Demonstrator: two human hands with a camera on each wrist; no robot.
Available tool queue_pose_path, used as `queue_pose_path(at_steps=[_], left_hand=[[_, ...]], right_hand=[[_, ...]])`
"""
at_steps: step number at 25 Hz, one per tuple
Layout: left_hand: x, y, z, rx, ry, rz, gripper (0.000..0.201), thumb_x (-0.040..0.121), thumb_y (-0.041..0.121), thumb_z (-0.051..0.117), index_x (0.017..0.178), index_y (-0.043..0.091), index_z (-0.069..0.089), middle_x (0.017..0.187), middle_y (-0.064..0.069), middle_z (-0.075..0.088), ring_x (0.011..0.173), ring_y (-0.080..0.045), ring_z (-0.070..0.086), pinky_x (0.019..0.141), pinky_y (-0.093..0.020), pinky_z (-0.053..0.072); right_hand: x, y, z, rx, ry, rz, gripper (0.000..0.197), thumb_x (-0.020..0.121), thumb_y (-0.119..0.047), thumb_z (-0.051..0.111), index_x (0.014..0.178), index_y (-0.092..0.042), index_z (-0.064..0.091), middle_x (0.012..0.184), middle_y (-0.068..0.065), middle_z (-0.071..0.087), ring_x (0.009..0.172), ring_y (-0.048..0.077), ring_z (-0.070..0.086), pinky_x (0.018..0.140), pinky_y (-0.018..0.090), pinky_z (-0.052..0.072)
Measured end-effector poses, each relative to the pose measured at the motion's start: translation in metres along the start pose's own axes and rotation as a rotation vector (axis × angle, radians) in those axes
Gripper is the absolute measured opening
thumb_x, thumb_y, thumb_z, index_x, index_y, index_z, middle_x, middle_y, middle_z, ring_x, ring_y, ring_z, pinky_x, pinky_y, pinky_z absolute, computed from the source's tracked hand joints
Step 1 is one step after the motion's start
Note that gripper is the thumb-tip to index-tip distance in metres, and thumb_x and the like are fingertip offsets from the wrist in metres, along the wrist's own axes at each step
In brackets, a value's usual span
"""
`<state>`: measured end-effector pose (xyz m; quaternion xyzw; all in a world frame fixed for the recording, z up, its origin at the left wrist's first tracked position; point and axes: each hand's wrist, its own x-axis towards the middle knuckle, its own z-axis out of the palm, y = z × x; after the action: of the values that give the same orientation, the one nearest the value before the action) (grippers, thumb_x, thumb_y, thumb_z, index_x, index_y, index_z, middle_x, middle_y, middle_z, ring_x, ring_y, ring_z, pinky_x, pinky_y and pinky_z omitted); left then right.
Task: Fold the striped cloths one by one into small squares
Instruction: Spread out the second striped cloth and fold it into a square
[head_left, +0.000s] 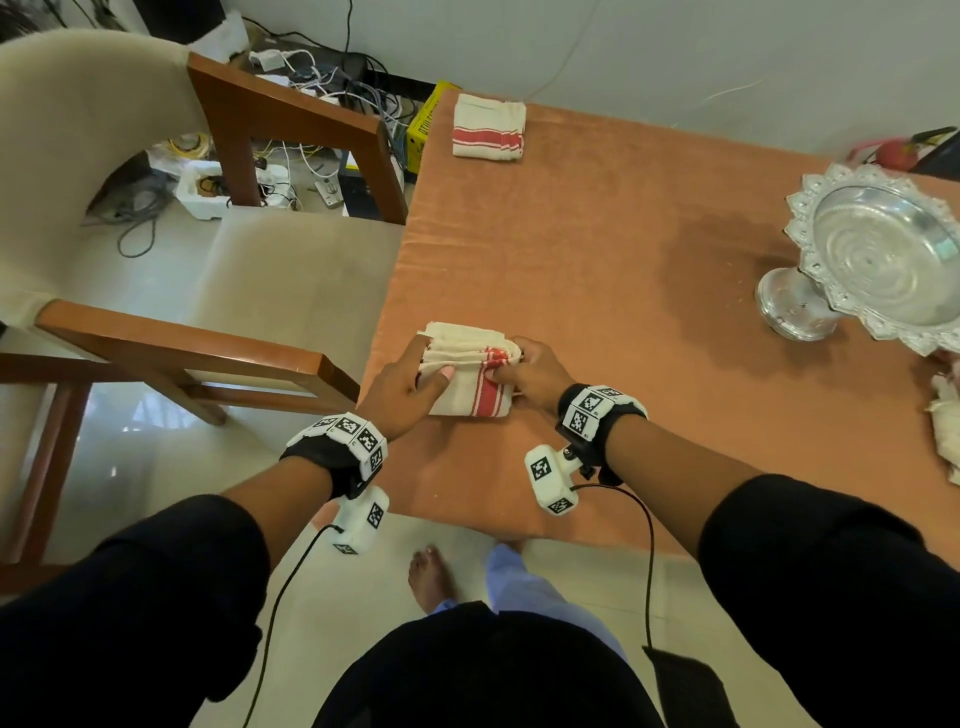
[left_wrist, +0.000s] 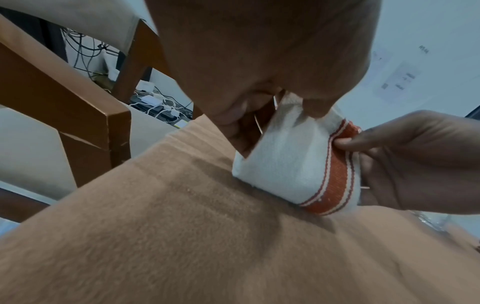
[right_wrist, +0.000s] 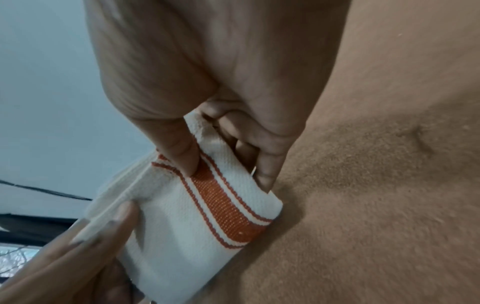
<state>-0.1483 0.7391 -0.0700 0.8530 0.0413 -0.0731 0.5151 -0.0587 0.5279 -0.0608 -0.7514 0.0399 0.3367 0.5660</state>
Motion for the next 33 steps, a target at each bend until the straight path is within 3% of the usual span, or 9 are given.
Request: queue_pose_path(at_steps=[3,7,11,14,18,25,27,30,33], left_hand=[[0.014,-0.008,-0.002,0.061,0.024,-0.125,0.047,0.097,0.058,0.051,0.136,0.032,0.051,0.112,0.007,0.072,0.101,-0.018,0.070,0.084,-0.036,0.054],[0.035,-0.014,-0.001,0.166,0.119,-0.261,0.035,0.102,0.048,0.055,0.126,0.022,0.059,0.083,0.006,0.067,0.090,-0.030,0.068,0.068,-0.033,0.045],[0.054,-0.007,-0.004,0.350,0.132,-0.268,0.044,0.105,0.047,0.049,0.138,0.019,0.049,0.093,-0.009,0.070,0.087,-0.033,0.066,0.075,-0.042,0.052],[0.059,-0.007,-0.003,0.411,0.142,-0.281,0.047,0.105,0.050,0.046,0.139,0.018,0.047,0.093,-0.010,0.069,0.087,-0.034,0.065,0.080,-0.047,0.054],[0.063,-0.013,0.004,0.471,0.142,-0.299,0.045,0.102,0.054,0.048,0.130,0.019,0.049,0.082,-0.006,0.064,0.083,-0.036,0.065,0.071,-0.042,0.051],[0.061,0.003,0.011,0.589,0.254,-0.469,0.046,0.093,0.061,0.058,0.107,0.019,0.044,0.092,-0.003,0.060,0.076,-0.032,0.061,0.063,-0.039,0.047],[0.055,0.011,0.011,0.679,0.315,-0.317,0.036,0.093,0.048,0.063,0.106,0.017,0.047,0.093,-0.002,0.055,0.073,-0.028,0.057,0.061,-0.041,0.050],[0.046,0.019,0.016,0.807,0.369,0.181,0.008,0.086,0.014,0.062,0.092,0.015,0.057,0.089,-0.005,0.054,0.073,-0.028,0.051,0.060,-0.041,0.044],[0.032,0.019,0.023,0.883,0.288,0.393,0.018,0.088,0.009,0.054,0.102,0.014,0.065,0.101,-0.009,0.062,0.091,-0.031,0.056,0.078,-0.043,0.046]], right_hand=[[0.014,-0.001,0.002,-0.068,-0.017,0.003,0.024,0.090,-0.008,0.072,0.107,-0.020,0.060,0.110,0.013,0.072,0.098,0.030,0.071,0.076,0.045,0.060],[0.034,0.004,0.003,-0.197,0.041,-0.027,0.022,0.088,-0.026,0.075,0.103,-0.020,0.059,0.105,0.010,0.073,0.096,0.030,0.072,0.081,0.050,0.061],[0.045,-0.002,-0.001,-0.219,0.086,-0.015,0.026,0.091,-0.036,0.072,0.105,-0.020,0.057,0.101,0.000,0.069,0.092,0.025,0.072,0.072,0.050,0.063],[0.051,-0.002,-0.003,-0.281,0.087,-0.031,0.025,0.095,-0.037,0.068,0.108,-0.019,0.056,0.103,-0.002,0.066,0.094,0.021,0.069,0.082,0.043,0.060],[0.054,0.008,-0.004,-0.497,0.149,-0.038,0.031,0.091,-0.043,0.068,0.104,-0.019,0.053,0.096,-0.002,0.066,0.086,0.023,0.066,0.073,0.037,0.056],[0.044,0.008,-0.010,-0.775,0.246,-0.166,0.041,0.086,-0.054,0.065,0.095,-0.019,0.046,0.087,0.004,0.066,0.075,0.030,0.060,0.065,0.037,0.052],[0.036,0.001,-0.008,-0.908,0.210,-0.275,0.027,0.091,-0.044,0.059,0.091,-0.020,0.048,0.084,0.003,0.065,0.074,0.031,0.061,0.064,0.037,0.051],[0.021,-0.005,0.002,-1.036,0.146,-0.539,0.017,0.094,-0.037,0.053,0.098,-0.021,0.050,0.092,0.002,0.061,0.079,0.026,0.057,0.064,0.038,0.049],[0.014,0.004,0.010,-1.169,0.159,-0.795,0.022,0.090,-0.032,0.058,0.105,-0.016,0.060,0.106,0.007,0.061,0.097,0.027,0.054,0.077,0.041,0.049]])
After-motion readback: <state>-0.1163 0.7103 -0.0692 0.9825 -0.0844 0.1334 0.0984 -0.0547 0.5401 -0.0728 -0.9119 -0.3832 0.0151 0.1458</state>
